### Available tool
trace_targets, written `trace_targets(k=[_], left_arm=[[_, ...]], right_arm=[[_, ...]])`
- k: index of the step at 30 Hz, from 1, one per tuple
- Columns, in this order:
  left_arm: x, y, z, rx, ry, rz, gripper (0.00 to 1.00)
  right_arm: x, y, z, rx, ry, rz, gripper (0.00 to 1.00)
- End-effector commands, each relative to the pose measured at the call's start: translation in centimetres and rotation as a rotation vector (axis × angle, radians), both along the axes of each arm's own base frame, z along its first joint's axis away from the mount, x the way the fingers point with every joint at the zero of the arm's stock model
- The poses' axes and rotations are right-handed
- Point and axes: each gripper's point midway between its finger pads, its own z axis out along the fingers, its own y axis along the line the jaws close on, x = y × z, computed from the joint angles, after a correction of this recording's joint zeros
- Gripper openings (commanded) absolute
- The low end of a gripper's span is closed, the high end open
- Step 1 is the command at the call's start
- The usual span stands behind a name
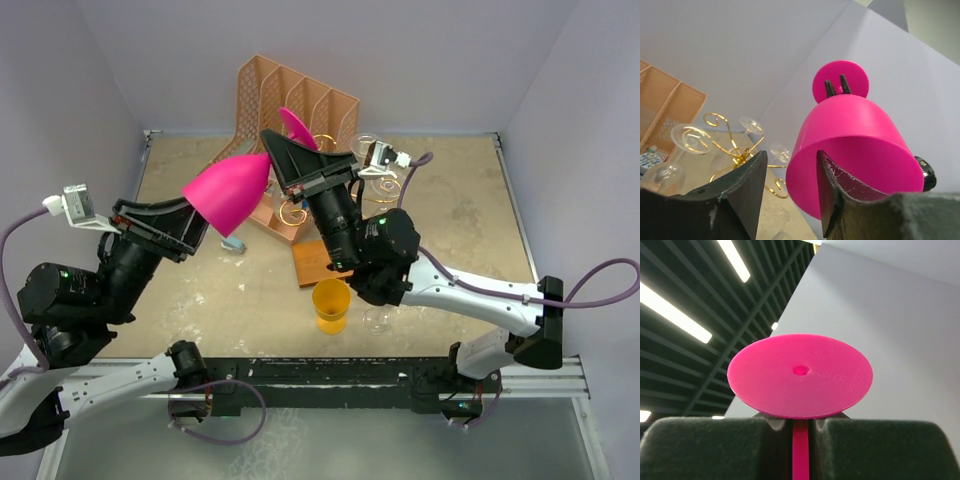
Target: Place the wine glass upside down on the wine glass rack
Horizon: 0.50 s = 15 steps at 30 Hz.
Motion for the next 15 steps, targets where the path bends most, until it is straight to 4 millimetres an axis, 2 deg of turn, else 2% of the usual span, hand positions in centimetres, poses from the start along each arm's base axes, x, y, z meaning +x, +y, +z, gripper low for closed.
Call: trace_targets(k=[1, 5, 8, 12, 15], left_arm=[[-0.1, 2.0, -1.5, 0.036, 0.06, 0.051, 0.44], [-0.4, 3.9, -2.3, 0.049, 0.12, 0.085, 0.47], [-0.9, 5.0, -1.9, 0.04, 0.149, 0.09, 0.49], [-1.7, 5.8, -0.1, -0.007, 0.166, 0.066, 0.49], [-2.0, 5.1, 1.0, -0.04, 0.185, 0.022, 0.49]], right_arm=[[-1.3, -5.8, 3.5, 0.046, -0.107, -0.131, 0.0], [-1.4, -6.0, 2.7, -0.118, -0.17, -0.203, 0.0], [-2.1, -5.3, 1.7, -0.233, -0.24, -0.2, 0.0], [-3.5, -3.0, 0.5, -0.419, -0.393, -0.172, 0.0], [-4.1, -1.1, -0.9, -0.564, -0.502, -0.164, 0.0]])
